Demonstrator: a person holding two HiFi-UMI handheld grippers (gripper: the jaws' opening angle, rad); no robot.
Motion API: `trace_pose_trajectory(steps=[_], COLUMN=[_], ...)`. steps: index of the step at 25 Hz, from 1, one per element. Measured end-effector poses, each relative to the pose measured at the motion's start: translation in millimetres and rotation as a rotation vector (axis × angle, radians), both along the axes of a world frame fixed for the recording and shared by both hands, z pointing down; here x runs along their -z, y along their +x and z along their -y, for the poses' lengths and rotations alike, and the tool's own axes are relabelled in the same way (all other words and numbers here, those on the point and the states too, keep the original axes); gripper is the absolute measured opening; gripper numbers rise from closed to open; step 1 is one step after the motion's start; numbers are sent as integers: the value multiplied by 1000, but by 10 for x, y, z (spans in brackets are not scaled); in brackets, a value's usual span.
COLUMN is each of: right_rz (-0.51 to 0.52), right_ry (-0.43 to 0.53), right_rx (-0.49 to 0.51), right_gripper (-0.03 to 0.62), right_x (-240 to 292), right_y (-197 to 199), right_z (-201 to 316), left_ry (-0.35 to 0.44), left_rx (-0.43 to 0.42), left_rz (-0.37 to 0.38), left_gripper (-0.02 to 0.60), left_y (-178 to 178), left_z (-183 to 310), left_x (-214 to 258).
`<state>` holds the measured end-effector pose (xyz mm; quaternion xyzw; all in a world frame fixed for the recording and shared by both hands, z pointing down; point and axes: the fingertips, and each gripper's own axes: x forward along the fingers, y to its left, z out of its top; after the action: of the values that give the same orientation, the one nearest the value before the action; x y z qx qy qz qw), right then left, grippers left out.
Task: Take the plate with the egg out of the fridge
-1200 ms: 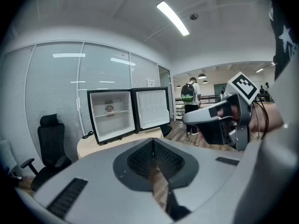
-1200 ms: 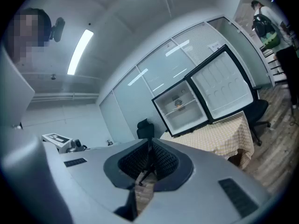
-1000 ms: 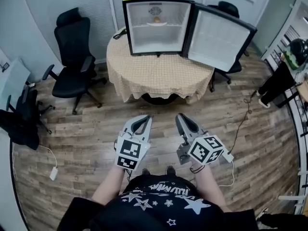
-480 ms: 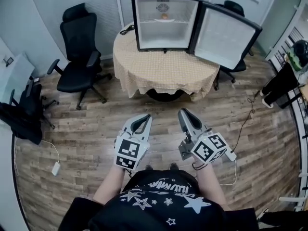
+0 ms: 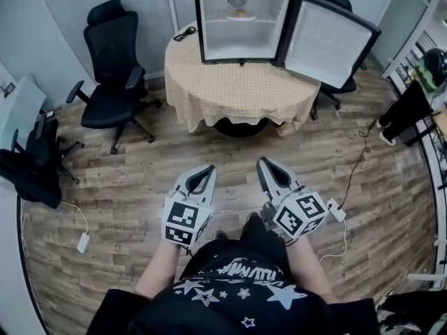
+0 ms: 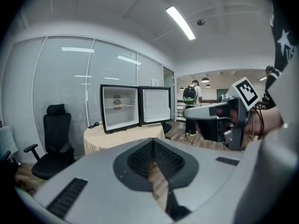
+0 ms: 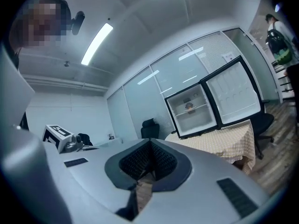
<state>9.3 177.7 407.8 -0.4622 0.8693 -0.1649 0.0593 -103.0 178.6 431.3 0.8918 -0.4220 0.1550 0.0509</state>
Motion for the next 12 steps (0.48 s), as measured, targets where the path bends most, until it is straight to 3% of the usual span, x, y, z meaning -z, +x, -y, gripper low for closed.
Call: trace_pose_trajectory(steps=[12], right_rz=[14], right_ry=[-56], right_rx=[-20], right_gripper=[26], right_x=[-162], right_y=[31], right_z=[340], left_ry=[-41], left_rx=[32], left_rz=[7], left_gripper=[8], left_y=[-62], left_z=[209], left_x=[-132])
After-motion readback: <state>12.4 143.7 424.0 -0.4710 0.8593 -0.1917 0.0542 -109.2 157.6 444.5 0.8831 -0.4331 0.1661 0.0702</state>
